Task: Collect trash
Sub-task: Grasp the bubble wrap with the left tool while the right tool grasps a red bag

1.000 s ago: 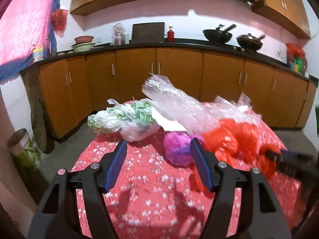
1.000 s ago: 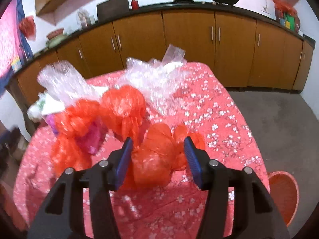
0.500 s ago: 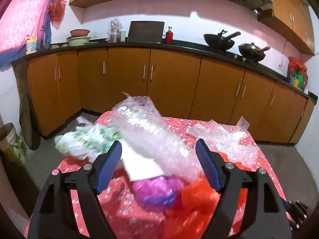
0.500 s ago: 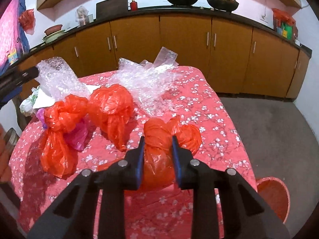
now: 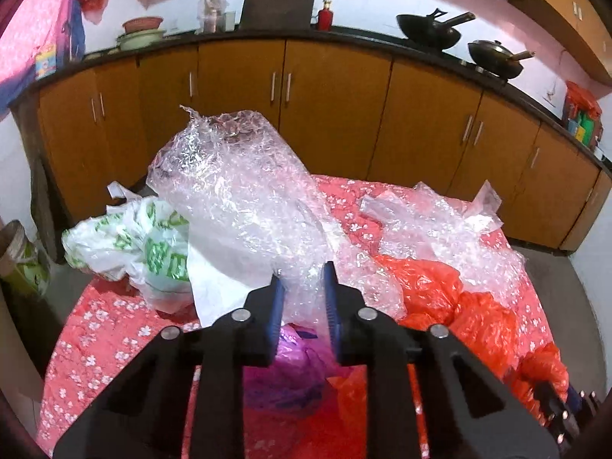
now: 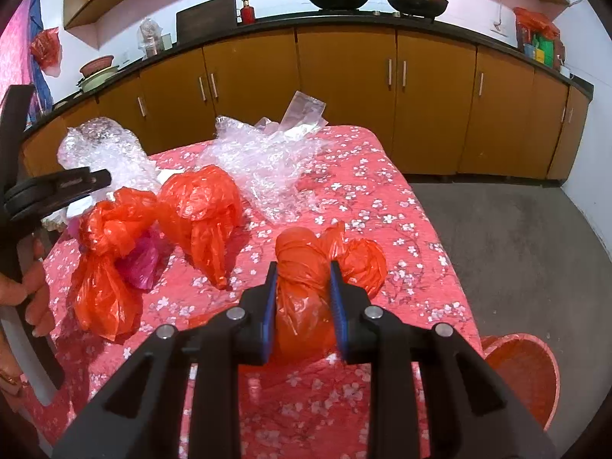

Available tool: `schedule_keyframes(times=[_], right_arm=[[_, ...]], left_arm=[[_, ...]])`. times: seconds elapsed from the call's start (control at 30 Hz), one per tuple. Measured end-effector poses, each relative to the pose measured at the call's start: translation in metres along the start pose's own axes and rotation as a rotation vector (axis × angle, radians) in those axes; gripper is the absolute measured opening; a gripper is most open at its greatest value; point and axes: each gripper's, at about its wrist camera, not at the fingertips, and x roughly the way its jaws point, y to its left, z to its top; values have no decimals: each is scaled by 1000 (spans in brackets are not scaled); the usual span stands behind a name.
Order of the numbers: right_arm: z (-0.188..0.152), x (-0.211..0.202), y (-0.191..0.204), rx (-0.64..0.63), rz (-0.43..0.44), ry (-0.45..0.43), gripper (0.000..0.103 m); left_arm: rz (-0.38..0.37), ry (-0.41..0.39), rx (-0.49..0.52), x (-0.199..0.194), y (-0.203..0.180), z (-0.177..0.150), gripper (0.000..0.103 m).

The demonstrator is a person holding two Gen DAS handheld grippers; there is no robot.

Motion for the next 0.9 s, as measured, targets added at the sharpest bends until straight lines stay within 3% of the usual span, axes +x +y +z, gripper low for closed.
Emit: schedule_keyframes(times=[0.4, 0.9], right_arm=[[-3, -15, 3, -15, -19, -46, 25], [5, -61, -9, 1, -24, -135, 25]], left_arm=[[-81, -144, 40, -79, 5, -1, 15], [-120, -177, 125, -123, -19, -19, 15]])
